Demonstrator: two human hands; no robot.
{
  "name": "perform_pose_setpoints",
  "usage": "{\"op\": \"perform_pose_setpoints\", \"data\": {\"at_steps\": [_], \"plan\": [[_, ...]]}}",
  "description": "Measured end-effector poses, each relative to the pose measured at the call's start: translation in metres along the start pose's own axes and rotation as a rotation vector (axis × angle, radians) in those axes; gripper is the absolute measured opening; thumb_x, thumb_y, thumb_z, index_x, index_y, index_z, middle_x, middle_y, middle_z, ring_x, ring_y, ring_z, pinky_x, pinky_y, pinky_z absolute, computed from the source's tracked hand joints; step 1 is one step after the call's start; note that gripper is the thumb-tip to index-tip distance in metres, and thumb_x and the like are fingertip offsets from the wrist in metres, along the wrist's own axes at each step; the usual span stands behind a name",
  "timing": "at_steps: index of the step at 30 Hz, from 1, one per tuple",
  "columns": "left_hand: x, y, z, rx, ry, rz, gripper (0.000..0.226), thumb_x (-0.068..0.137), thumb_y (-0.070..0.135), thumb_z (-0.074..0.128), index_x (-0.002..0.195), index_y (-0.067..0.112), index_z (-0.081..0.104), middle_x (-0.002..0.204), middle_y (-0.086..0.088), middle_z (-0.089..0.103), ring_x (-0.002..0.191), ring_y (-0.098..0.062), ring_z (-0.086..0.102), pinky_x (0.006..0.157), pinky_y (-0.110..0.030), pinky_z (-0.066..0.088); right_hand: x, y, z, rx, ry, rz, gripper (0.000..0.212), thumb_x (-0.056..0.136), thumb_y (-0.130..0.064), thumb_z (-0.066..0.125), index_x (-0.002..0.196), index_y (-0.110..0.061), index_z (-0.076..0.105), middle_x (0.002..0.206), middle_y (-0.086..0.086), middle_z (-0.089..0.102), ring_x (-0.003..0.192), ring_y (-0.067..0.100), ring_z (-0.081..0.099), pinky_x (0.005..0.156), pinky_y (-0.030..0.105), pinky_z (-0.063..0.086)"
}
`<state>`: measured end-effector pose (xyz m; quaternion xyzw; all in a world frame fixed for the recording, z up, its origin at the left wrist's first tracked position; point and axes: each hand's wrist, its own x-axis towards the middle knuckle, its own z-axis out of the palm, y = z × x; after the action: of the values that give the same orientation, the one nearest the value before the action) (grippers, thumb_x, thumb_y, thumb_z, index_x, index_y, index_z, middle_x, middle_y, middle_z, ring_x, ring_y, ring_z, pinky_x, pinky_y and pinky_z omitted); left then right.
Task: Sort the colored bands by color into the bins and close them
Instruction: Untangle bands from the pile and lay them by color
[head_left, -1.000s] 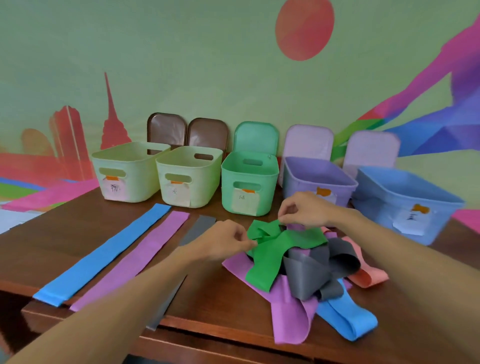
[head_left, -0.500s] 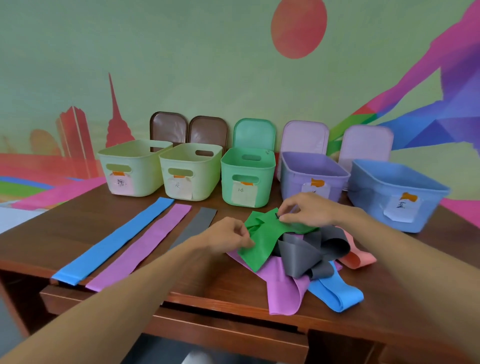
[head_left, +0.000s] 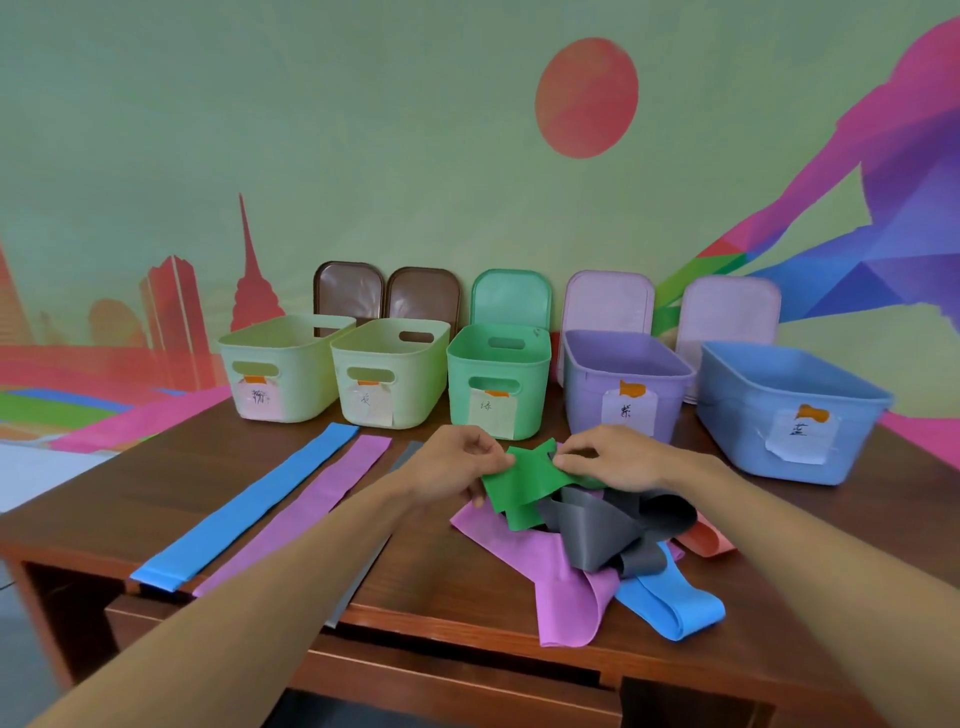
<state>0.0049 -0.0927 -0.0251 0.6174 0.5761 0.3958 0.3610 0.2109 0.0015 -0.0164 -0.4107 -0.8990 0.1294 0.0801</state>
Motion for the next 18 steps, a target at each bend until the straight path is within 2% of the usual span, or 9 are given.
{"op": "perform_pose_setpoints", "data": {"at_steps": [4,7,9,11,15,18], "plan": [[0.008,0.008,-0.009,-0.135,0.076,-0.016,0.018,0.084,0.019,0.071,0.092,0.005,0.063,0.077,-0.018,0.061,0.052,-0.019,0.053,0.051,-0.024,0.047,0.001,-0.010,-0.010,0.079,0.153,-0.043,0.026,0.093,-0.037,0.056,0.111,-0.022,0.067,0.113,-0.006,0.067,0.106,0.012,0.059,0.095,0.028,0.045],[0.016,0.020,-0.013,-0.223,0.107,-0.021,0.025,0.082,0.019,0.072,0.101,0.006,0.060,0.079,-0.021,0.061,0.045,-0.015,0.053,0.052,-0.026,0.046,-0.006,-0.030,-0.023,0.215,0.273,-0.121,0.018,0.088,-0.034,0.065,0.099,-0.021,0.068,0.099,-0.008,0.071,0.090,0.005,0.062,0.082,0.020,0.048],[0.022,0.031,-0.013,-0.263,0.123,-0.014,0.021,0.085,0.018,0.070,0.099,0.006,0.061,0.072,-0.014,0.063,0.044,-0.012,0.053,0.047,-0.022,0.040,-0.011,-0.043,-0.031,0.241,0.310,-0.173,0.016,0.084,-0.037,0.069,0.093,-0.024,0.069,0.091,-0.012,0.070,0.083,-0.001,0.061,0.073,0.013,0.045],[0.028,0.044,-0.013,-0.325,0.131,-0.008,0.011,0.087,0.015,0.066,0.093,0.007,0.060,0.061,-0.003,0.059,0.042,-0.010,0.052,0.045,-0.021,0.036,-0.013,-0.049,-0.038,0.236,0.325,-0.202,0.019,0.078,-0.043,0.073,0.088,-0.027,0.068,0.087,-0.014,0.068,0.081,-0.001,0.061,0.071,0.015,0.046],[0.041,0.064,-0.017,-0.341,0.122,0.031,0.009,0.089,0.012,0.064,0.095,0.006,0.060,0.065,-0.002,0.056,0.043,-0.009,0.051,0.048,-0.022,0.032,-0.012,-0.046,-0.046,0.210,0.405,-0.228,0.024,0.069,-0.049,0.076,0.079,-0.034,0.061,0.084,-0.013,0.065,0.079,0.003,0.060,0.073,0.026,0.051],[0.051,0.072,-0.015,-0.291,0.127,0.052,0.017,0.088,0.016,0.066,0.100,0.005,0.061,0.066,-0.001,0.058,0.046,-0.008,0.051,0.052,-0.023,0.030,-0.010,-0.040,-0.049,0.188,0.545,-0.264,0.019,0.074,-0.040,0.075,0.079,-0.026,0.063,0.081,-0.009,0.064,0.075,0.006,0.059,0.069,0.026,0.049]]}}
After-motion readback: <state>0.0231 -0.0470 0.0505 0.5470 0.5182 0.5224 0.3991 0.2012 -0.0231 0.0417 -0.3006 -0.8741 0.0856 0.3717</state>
